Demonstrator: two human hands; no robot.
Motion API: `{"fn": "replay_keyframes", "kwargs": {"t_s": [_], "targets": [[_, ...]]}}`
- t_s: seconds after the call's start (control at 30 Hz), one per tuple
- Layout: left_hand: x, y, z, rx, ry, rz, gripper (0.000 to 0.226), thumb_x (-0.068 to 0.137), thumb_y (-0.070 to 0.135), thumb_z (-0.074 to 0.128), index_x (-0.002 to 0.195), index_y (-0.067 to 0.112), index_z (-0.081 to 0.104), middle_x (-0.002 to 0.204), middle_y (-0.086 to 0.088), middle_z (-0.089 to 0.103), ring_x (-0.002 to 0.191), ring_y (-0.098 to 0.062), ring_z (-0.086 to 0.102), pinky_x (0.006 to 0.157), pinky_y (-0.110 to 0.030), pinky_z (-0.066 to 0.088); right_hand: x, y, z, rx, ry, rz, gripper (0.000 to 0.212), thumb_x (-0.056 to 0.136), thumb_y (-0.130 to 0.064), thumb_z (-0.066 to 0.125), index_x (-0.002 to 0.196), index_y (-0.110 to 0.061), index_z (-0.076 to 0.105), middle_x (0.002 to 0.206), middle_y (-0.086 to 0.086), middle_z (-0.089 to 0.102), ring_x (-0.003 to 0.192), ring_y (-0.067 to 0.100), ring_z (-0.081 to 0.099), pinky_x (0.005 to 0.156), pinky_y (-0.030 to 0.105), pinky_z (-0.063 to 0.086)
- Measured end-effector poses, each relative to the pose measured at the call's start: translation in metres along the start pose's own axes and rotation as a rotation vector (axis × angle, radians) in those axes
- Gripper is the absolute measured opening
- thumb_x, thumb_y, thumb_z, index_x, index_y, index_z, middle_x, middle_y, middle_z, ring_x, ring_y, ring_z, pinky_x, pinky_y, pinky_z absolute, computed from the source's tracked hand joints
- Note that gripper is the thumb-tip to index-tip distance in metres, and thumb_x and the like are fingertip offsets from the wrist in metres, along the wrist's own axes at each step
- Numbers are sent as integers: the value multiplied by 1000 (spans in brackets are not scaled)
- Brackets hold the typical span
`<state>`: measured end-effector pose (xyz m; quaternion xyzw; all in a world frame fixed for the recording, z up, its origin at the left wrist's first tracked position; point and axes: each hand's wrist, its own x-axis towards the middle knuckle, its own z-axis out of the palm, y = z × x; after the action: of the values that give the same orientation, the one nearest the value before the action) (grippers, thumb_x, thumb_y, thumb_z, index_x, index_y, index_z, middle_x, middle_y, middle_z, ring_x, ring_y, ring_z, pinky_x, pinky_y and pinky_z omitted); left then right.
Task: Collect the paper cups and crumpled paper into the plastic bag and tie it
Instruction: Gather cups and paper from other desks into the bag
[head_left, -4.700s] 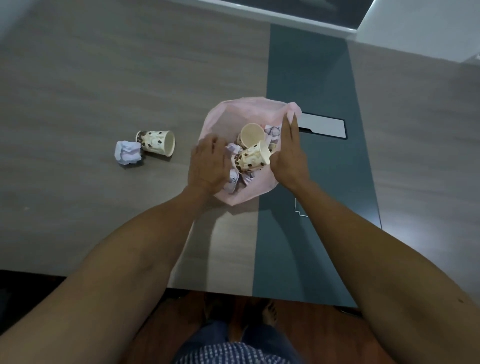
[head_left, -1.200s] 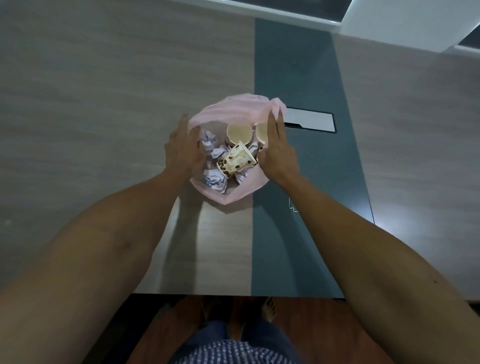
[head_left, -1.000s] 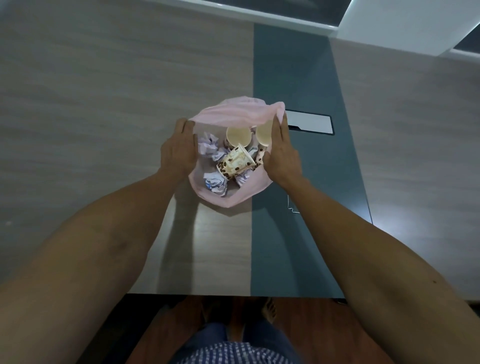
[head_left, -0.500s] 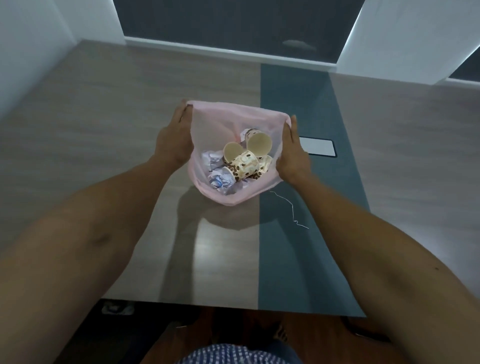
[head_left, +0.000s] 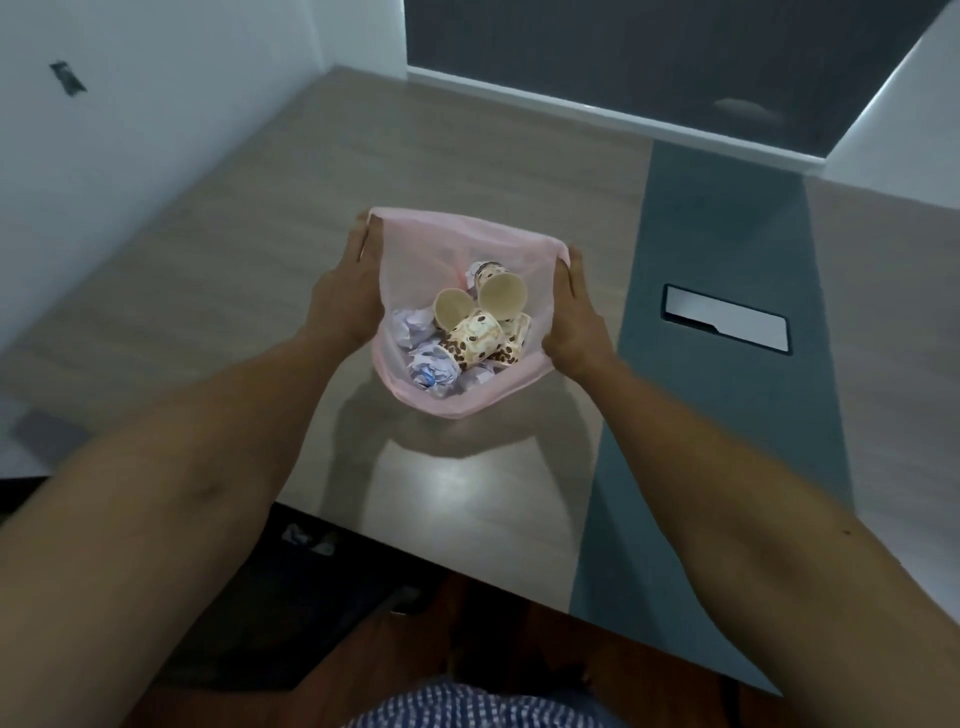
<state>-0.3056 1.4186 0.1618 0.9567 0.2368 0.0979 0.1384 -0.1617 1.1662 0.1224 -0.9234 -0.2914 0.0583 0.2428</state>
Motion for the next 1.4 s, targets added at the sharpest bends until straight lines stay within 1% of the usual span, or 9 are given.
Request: {"fn": "replay_keyframes", "kwargs": {"t_s": [0.27,0.37,0.5,0.6,0.7,0.83,0.97,1.2,1.4], "targets": [[-31,-34,27,-10,-28,-20,86,92,10,53,161,21,1,169,2,-2,101,-49,61,75,-50,47,-13,1,27,-82,-70,45,125,74,13,72,157,-38,-7,163,0,-34,80,37,66,58,39,55],[-35,-37,31,1,-17,-43,89,89,7,54,160,25,3,169,0,-2,100,-48,62,73,-49,48,-18,-1,22,-89,-73,40,121,76,8,75,158,-36,-2,164,5,-30,94,39,65,67,40,56],[-45,-32,30,54,1,-95,86,90,11,58,157,35,10,169,-7,2,87,-46,65,68,-43,47,-28,-6,17,-196,48,-25,90,85,-16,75,156,-30,22,167,13,2,132,41,45,99,53,48],[-53,-27,24,70,58,-79,68,92,21,58,150,36,25,167,-9,10,83,-45,67,71,-48,52,-33,-12,13,-230,189,-156,62,83,-15,73,140,-18,48,148,20,39,120,40,51,92,55,50],[-67,-22,16,62,93,-72,51,93,22,58,140,28,39,160,-9,23,88,-47,66,75,-51,52,-40,-26,10,-176,212,-224,45,85,-12,70,128,-10,56,123,18,52,98,37,57,76,52,55],[-94,-21,4,31,100,-110,41,95,23,54,134,20,46,138,-12,45,96,-46,64,80,-54,53,-56,-46,12,-91,36,-253,44,93,-18,61,134,-17,46,128,12,49,93,36,61,73,49,56],[-139,-35,-7,54,58,-194,43,95,25,51,137,19,49,129,-14,58,110,-40,62,91,-51,52,-83,-60,26,-45,-74,-292,53,92,-16,59,142,-21,41,133,11,50,104,38,60,81,50,54],[-242,-74,-35,121,67,-334,46,99,24,49,144,14,46,131,-17,60,112,-39,60,91,-49,52,-148,-85,65,9,-375,-360,66,89,-11,58,151,-19,36,138,14,56,120,36,56,95,43,48],[-317,-104,-56,221,128,-494,38,94,25,51,127,7,57,119,-19,61,107,-39,57,86,-48,51,-212,-108,104,-113,-711,-371,75,88,-20,62,156,-24,31,138,12,57,122,30,57,99,44,49]]}}
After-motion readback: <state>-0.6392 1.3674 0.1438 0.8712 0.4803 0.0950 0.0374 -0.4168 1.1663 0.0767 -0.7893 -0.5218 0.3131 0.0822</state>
